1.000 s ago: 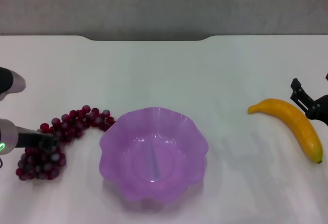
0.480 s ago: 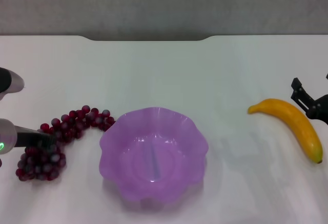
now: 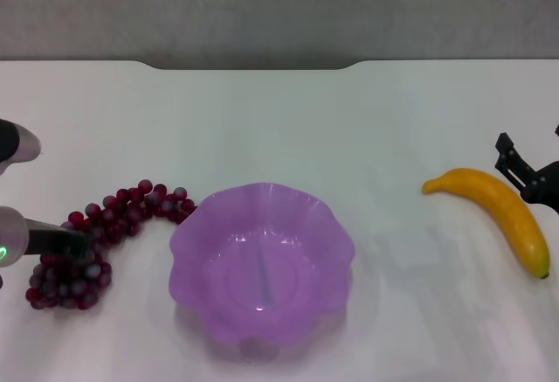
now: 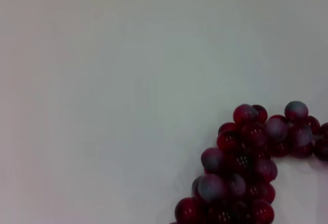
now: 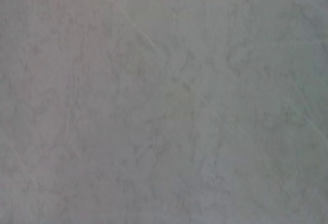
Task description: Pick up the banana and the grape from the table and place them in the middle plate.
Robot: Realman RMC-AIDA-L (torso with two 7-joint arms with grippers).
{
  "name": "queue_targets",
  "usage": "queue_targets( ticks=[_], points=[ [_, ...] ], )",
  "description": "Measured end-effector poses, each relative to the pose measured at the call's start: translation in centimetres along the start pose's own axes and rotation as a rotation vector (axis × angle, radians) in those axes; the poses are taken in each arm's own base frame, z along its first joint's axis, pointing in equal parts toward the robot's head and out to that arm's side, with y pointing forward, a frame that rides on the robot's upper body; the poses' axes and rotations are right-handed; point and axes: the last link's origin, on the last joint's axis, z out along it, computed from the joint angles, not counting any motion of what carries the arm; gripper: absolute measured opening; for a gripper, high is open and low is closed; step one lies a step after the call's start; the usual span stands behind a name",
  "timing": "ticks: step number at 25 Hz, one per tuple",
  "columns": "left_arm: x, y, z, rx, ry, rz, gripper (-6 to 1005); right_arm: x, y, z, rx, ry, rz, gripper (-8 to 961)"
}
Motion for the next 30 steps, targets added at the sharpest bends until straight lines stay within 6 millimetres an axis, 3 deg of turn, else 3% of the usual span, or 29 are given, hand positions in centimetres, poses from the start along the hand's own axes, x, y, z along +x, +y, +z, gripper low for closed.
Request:
queue_targets(
  ticks=[12, 30],
  points=[
    [0.3, 0.1, -0.2, -0.014, 0.026, -0.015, 175, 0.1, -0.1, -0.2, 0.006, 0.004, 0.000, 905],
    [1.6, -0.1, -3.2, -0.051, 0.208, -0.055, 165, 0.2, -0.2, -0.3, 0.010, 0.006, 0.001, 906]
  ],
)
